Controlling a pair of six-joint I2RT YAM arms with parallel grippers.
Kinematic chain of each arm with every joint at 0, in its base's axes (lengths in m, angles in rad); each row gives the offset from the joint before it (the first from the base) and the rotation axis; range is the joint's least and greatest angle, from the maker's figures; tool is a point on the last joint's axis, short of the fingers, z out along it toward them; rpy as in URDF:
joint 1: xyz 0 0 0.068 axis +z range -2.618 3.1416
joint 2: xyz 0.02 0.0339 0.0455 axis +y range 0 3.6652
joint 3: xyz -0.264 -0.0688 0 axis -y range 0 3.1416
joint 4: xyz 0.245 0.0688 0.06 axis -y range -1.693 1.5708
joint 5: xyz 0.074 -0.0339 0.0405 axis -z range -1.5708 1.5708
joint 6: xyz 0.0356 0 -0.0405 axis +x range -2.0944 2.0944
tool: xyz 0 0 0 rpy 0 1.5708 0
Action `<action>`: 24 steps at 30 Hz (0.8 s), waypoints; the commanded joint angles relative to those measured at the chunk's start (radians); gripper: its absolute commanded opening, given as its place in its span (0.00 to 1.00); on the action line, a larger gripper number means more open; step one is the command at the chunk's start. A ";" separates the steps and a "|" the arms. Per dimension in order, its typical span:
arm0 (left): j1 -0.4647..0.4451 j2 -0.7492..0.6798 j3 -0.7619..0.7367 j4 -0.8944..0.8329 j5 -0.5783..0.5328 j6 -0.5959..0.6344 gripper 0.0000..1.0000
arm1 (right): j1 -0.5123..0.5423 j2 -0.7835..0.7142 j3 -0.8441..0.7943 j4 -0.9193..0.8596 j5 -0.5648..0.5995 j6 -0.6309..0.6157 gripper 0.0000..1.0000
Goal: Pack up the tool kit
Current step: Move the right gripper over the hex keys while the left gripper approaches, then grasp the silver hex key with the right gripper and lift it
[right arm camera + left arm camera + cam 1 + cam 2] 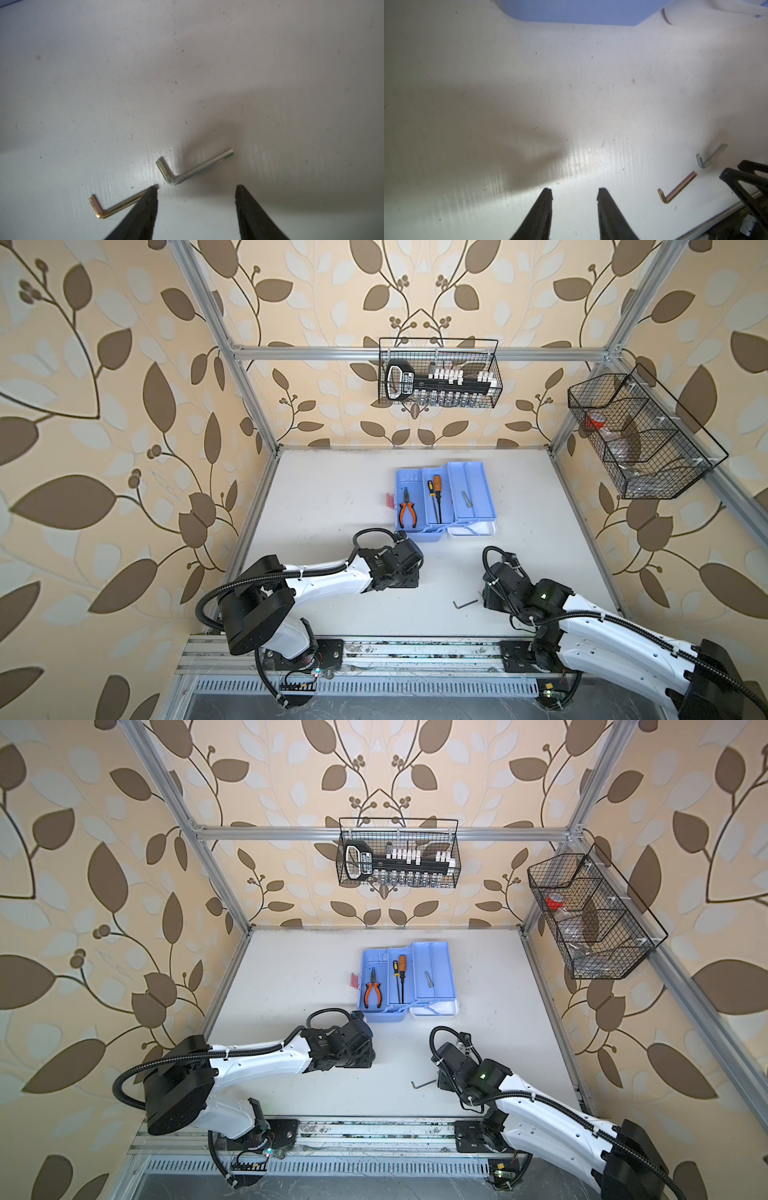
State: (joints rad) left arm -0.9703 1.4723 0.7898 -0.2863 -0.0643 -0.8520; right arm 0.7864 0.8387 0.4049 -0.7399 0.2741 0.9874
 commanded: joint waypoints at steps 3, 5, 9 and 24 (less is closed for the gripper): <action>-0.011 0.009 0.033 -0.010 -0.021 0.019 0.39 | -0.009 0.074 -0.015 0.068 -0.056 0.056 0.71; -0.011 0.005 0.036 -0.013 -0.017 0.031 0.39 | -0.012 0.134 -0.021 0.120 -0.078 0.071 0.73; -0.012 -0.015 0.031 -0.020 -0.027 0.052 0.39 | -0.035 0.235 -0.032 0.239 -0.125 0.074 0.73; -0.010 -0.092 -0.030 -0.037 -0.089 0.056 0.40 | -0.117 0.547 0.117 0.284 -0.138 -0.117 0.44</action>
State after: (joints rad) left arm -0.9703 1.3991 0.7742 -0.3107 -0.1135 -0.8021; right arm 0.6621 1.3243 0.5415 -0.2878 0.1795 0.9131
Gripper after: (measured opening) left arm 0.398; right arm 0.447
